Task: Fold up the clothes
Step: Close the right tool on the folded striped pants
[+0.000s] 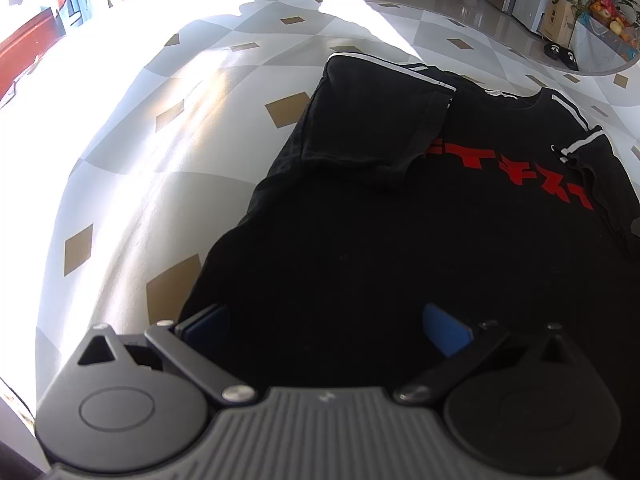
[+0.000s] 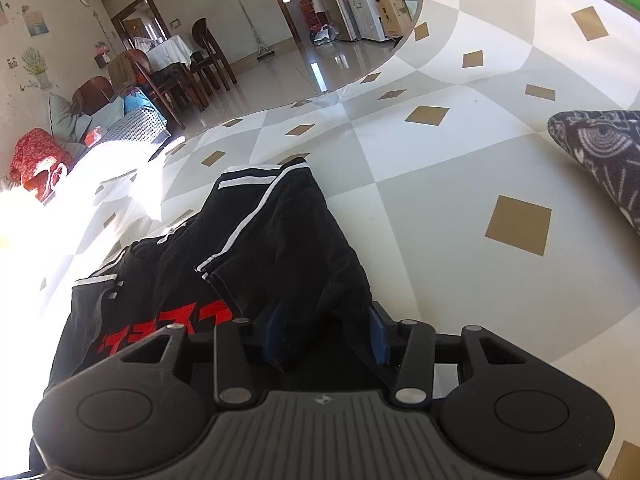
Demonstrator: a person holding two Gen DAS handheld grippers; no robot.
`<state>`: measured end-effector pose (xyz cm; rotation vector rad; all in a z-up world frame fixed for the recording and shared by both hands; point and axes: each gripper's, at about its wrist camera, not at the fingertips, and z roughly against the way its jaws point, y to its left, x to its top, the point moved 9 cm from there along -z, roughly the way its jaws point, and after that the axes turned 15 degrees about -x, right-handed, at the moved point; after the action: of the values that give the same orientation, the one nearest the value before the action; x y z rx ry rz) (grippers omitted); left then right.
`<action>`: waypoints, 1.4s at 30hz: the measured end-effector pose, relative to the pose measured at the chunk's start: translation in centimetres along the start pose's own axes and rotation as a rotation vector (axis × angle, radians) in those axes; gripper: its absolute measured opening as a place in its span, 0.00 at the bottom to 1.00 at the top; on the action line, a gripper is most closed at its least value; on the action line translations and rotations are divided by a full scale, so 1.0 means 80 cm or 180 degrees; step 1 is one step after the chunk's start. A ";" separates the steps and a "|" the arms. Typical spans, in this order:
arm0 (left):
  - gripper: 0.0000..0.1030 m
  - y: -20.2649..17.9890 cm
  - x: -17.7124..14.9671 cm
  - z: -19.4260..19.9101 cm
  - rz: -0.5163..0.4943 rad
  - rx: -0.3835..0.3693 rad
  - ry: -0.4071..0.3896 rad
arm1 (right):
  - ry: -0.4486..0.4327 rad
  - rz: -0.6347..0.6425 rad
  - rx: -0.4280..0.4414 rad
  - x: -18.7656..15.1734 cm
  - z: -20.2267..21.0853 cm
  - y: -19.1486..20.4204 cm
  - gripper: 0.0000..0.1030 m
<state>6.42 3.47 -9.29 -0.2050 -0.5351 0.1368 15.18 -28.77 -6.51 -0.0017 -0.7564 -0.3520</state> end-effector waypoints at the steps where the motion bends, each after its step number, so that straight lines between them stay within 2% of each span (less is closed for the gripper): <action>1: 1.00 0.000 0.000 0.000 -0.0001 0.0000 -0.0001 | 0.0006 0.0035 0.0010 -0.001 -0.001 0.003 0.27; 5: 1.00 -0.002 -0.001 -0.001 -0.0008 0.0001 -0.0004 | -0.0001 0.0081 0.0000 -0.001 -0.001 0.009 0.16; 13: 1.00 -0.003 -0.001 0.000 -0.0001 0.0010 -0.0009 | -0.0243 0.0230 0.0248 0.010 0.028 0.039 0.15; 16: 1.00 -0.002 0.000 0.001 0.0004 0.0014 -0.0005 | -0.0195 0.0151 0.0171 0.008 0.019 0.030 0.19; 17: 1.00 -0.002 0.000 0.002 0.0005 0.0015 -0.0004 | -0.0158 0.0114 0.0137 0.007 0.015 0.026 0.26; 23: 1.00 0.012 0.005 0.007 0.0068 0.0122 -0.0057 | -0.0148 -0.0236 -0.0001 0.013 0.002 -0.005 0.41; 27: 1.00 0.016 0.004 0.004 0.0111 0.0118 -0.0035 | -0.0083 -0.0366 -0.0002 0.012 -0.008 -0.010 0.43; 35: 1.00 0.019 0.006 0.004 0.0071 0.0131 -0.0047 | -0.0191 -0.0332 0.0064 0.016 -0.016 0.001 0.43; 37: 1.00 0.023 0.007 0.006 0.0087 0.0165 -0.0065 | -0.0187 -0.0303 0.0070 0.017 -0.018 0.006 0.40; 39: 1.00 0.027 0.009 0.007 0.0121 0.0187 -0.0078 | -0.0139 -0.0266 0.0081 0.016 -0.020 0.011 0.29; 40: 1.00 0.030 0.008 0.005 0.0153 0.0174 -0.0065 | -0.0116 -0.0248 0.0069 0.015 -0.020 0.013 0.20; 42: 1.00 0.033 0.008 0.004 0.0211 0.0143 -0.0056 | -0.0098 -0.0231 0.0038 0.015 -0.019 0.018 0.16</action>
<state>6.59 6.18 -9.35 -0.1781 -0.5424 0.2150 17.45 -28.01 -6.66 0.0319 -0.7904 -0.4174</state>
